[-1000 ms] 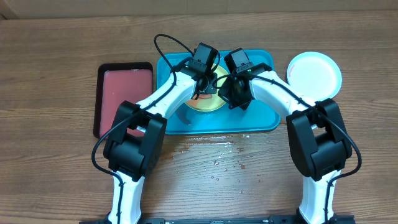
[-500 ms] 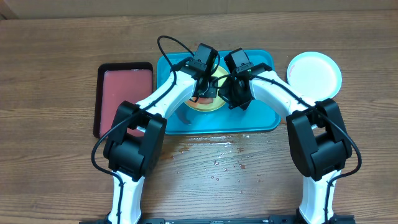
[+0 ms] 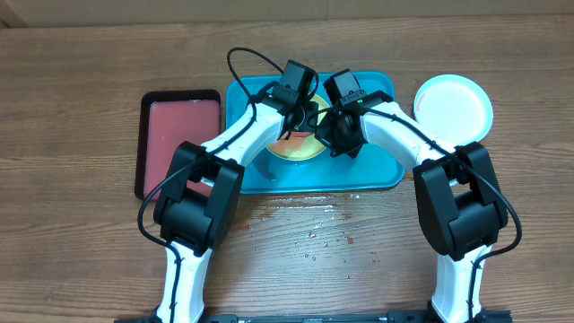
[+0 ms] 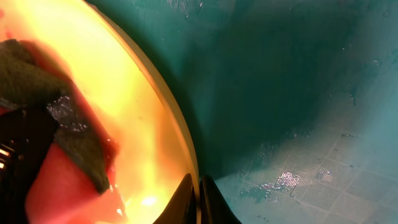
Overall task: Clean dirty plates on tray and stack at the side
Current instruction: 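Scrub the yellow plate with the sponge while right gripper holds rim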
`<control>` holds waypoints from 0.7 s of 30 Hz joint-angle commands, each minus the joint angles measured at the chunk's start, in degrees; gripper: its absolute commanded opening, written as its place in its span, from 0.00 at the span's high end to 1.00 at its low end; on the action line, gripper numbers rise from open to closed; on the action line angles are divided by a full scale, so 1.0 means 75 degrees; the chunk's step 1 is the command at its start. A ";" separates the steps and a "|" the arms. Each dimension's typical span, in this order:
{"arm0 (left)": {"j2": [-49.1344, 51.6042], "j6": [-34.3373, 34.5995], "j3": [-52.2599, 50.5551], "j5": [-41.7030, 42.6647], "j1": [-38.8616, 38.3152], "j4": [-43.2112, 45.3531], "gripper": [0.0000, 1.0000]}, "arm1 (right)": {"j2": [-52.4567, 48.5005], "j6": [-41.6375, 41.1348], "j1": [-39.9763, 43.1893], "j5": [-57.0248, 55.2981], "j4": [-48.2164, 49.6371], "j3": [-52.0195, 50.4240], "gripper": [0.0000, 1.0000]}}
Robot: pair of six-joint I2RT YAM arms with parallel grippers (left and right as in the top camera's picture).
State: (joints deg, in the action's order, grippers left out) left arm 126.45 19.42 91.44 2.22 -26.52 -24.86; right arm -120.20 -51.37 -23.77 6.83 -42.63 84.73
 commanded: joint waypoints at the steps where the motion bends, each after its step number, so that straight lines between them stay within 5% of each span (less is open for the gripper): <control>1: 0.0312 0.0131 -0.0032 -0.0122 0.0300 -0.0050 0.96 | 0.0026 0.0082 -0.0052 0.0079 0.0012 -0.0003 0.96; 21: 0.0312 -0.0160 -0.0029 0.1888 0.0117 -0.1856 0.96 | 0.0026 0.0079 -0.0052 0.0073 0.0058 -0.0003 0.96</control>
State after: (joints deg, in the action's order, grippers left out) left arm 126.45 19.27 93.08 11.70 -23.38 -36.75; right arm -120.25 -50.96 -24.21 7.66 -43.11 84.73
